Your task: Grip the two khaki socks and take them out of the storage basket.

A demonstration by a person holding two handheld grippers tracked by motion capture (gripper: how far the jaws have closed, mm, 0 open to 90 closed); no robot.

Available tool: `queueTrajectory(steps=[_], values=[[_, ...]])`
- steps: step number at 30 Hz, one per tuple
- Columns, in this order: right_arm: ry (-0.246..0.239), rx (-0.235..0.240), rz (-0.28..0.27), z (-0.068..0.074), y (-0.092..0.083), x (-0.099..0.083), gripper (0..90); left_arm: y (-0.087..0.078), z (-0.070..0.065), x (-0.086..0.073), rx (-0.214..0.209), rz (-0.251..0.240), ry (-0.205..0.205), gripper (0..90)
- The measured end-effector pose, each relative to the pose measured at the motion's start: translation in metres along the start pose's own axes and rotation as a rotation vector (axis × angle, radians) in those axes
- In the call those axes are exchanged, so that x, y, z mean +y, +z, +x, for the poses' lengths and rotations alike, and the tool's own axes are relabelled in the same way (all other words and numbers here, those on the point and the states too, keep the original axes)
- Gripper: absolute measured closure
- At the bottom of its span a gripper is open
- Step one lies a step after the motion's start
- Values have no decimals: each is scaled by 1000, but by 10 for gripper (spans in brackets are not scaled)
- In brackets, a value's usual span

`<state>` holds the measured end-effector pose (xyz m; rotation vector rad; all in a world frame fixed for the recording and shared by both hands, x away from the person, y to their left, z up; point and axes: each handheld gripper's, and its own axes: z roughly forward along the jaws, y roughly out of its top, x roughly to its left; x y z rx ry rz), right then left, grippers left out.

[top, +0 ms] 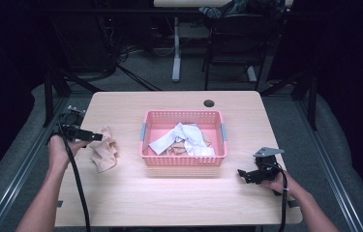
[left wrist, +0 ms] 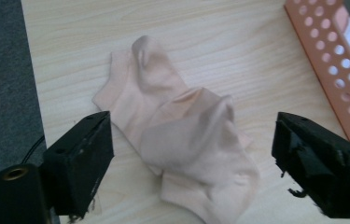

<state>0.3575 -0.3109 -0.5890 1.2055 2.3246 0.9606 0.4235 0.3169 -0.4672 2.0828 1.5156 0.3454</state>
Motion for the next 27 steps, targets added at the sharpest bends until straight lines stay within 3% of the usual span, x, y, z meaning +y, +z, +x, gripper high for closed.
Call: queueTrajectory(steps=[6, 11, 16, 23, 25, 27], values=[[1, 0, 1, 0, 0, 0, 0, -22, -14, -18, -6, -33, 44, 11], [0, 0, 0, 0, 0, 0, 0, -28, -21, -37, -14, -36, 57, 1], [1, -2, 1, 0, 0, 0, 0, -25, -24, -60, -19, -26, 43, 1], [1, -1, 1, 0, 0, 0, 0, -8, -32, -95, -26, -3, 15, 1], [1, -1, 1, 0, 0, 0, 0, -3, -31, -103, -41, -11, -12, 1], [1, -1, 1, 0, 0, 0, 0, 2, -32, -107, -36, -2, 0, 1]])
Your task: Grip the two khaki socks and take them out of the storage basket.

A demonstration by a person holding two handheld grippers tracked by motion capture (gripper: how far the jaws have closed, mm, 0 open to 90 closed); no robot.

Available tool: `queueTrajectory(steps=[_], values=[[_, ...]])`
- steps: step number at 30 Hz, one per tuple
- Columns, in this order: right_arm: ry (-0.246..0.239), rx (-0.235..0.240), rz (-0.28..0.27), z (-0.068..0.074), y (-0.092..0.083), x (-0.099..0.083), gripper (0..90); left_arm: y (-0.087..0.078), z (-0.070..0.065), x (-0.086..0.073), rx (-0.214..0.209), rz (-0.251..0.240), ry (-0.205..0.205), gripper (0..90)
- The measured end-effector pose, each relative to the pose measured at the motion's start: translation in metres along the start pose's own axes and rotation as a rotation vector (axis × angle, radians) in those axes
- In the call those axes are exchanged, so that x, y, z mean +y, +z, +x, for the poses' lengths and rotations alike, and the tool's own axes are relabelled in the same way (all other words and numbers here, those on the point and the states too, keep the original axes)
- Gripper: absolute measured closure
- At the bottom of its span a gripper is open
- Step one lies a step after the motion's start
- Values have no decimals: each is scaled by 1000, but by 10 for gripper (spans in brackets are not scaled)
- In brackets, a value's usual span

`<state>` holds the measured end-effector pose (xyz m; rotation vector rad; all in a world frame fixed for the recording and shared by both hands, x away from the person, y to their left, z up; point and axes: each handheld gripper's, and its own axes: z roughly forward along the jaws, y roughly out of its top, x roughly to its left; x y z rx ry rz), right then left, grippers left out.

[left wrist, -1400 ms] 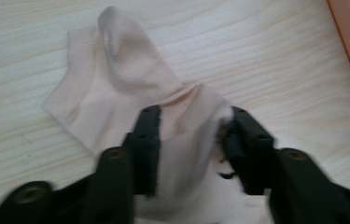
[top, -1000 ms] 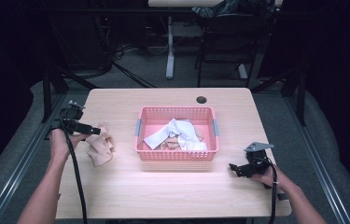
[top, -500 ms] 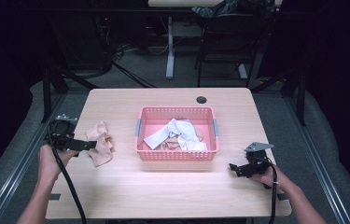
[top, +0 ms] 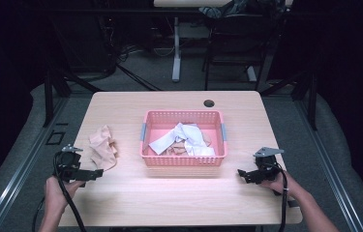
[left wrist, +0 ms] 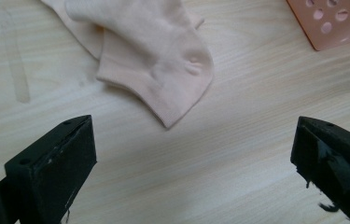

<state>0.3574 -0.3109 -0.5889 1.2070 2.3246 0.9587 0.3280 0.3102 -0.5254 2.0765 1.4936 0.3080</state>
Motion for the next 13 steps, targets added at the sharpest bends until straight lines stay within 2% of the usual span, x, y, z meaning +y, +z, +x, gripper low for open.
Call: queueTrajectory(steps=[3, 9, 13], values=[[-1, 1, -1, 0, 0, 0, 0, 5, -1, -3, 6, -7, 34, 0], [-1, 0, -2, 0, 0, 0, 0, 11, -1, -9, -17, 10, 41, 0], [0, 1, -1, 0, 0, 0, 0, 12, 0, -9, -11, 8, 46, 0]])
